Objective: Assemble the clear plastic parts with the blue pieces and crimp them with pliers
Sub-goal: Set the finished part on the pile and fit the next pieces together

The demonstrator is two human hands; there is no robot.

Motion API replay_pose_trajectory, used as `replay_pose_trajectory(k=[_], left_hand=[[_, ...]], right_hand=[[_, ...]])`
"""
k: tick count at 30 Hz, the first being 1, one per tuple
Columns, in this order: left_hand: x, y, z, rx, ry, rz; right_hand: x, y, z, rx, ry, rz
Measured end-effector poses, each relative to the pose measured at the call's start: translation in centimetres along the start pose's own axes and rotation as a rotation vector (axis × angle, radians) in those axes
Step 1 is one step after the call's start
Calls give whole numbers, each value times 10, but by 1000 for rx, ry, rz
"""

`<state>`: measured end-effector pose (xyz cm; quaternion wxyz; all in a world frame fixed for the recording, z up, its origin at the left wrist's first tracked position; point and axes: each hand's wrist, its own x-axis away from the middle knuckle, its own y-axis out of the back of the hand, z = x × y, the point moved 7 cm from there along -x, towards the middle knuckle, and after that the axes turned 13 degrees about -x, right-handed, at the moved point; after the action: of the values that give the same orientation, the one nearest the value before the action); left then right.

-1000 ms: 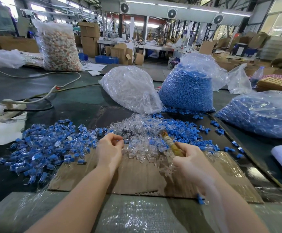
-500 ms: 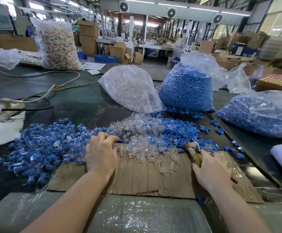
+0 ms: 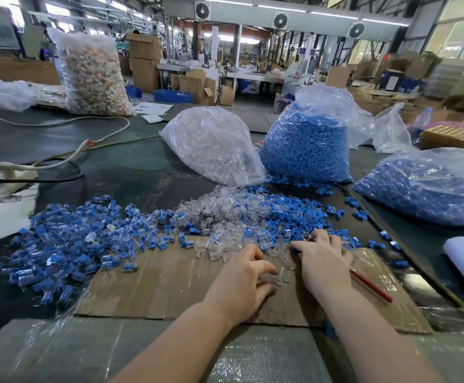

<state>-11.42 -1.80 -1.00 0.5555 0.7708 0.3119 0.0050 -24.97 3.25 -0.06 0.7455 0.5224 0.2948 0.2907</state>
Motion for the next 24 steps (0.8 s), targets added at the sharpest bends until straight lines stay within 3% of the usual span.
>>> replay_pose_trajectory(k=[8,16,24], left_hand=[[3,4,15,92,147,-101],[2,1,8,9,92,-61],[5,14,21,180,207,-203]], right_hand=[[2,6,3,-13,67,-146],[28,-3,42,-291,179,-289],[41,-6,39,-540,202,-400]])
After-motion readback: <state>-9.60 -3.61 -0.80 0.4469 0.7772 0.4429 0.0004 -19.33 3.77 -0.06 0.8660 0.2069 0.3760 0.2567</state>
